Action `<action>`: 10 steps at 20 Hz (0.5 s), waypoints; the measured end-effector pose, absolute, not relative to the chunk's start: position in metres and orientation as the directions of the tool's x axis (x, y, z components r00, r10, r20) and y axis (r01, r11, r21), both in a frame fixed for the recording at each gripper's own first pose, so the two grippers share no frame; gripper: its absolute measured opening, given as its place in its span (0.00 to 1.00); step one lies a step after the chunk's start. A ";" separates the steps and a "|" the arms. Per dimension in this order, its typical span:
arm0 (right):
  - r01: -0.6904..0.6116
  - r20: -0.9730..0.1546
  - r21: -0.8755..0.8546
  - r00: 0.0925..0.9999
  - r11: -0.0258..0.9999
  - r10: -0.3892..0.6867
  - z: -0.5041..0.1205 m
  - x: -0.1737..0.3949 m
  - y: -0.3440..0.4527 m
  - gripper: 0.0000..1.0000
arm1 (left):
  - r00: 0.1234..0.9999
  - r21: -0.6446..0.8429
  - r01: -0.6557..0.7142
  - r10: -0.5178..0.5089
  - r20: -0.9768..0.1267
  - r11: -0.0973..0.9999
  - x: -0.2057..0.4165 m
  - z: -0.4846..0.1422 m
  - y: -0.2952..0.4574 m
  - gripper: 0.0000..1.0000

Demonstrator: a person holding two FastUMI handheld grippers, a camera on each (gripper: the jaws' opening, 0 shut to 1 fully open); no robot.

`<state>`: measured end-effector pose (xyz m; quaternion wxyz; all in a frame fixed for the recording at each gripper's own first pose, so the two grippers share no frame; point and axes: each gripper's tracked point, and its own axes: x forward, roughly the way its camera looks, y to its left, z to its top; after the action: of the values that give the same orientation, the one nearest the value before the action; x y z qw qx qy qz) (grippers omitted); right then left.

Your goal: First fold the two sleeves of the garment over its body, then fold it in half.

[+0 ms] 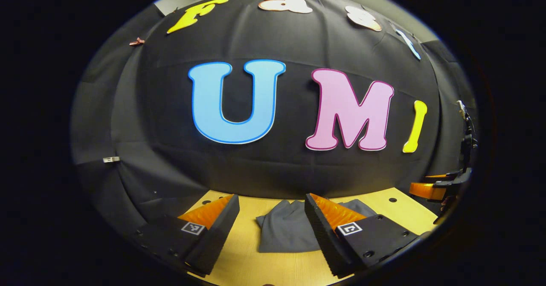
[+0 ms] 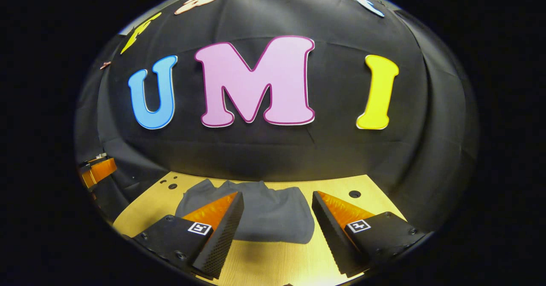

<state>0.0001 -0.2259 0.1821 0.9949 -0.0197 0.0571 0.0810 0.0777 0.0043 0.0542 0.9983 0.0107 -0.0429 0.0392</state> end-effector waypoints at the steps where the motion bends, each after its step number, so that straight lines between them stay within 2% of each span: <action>1: -0.163 -0.115 -0.024 0.981 0.986 0.159 0.181 -0.015 -0.223 0.98 | 0.992 0.018 -0.085 0.083 0.090 0.996 0.065 0.052 0.006 0.97; 6: -0.144 -0.129 0.029 0.981 0.989 0.147 0.162 -0.087 -0.211 0.99 | 0.988 0.015 -0.073 0.070 0.139 0.997 -0.002 0.037 0.002 0.97; 10: -0.136 -0.218 0.099 0.964 0.986 0.155 0.118 -0.138 -0.192 0.98 | 0.992 -0.014 -0.029 0.030 0.119 0.999 -0.037 0.010 -0.008 0.96</action>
<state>-0.1378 -0.1923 0.1181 0.9900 0.0416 0.1134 0.0733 -0.0372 -0.0079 0.0101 0.9981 -0.0062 -0.0598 0.0149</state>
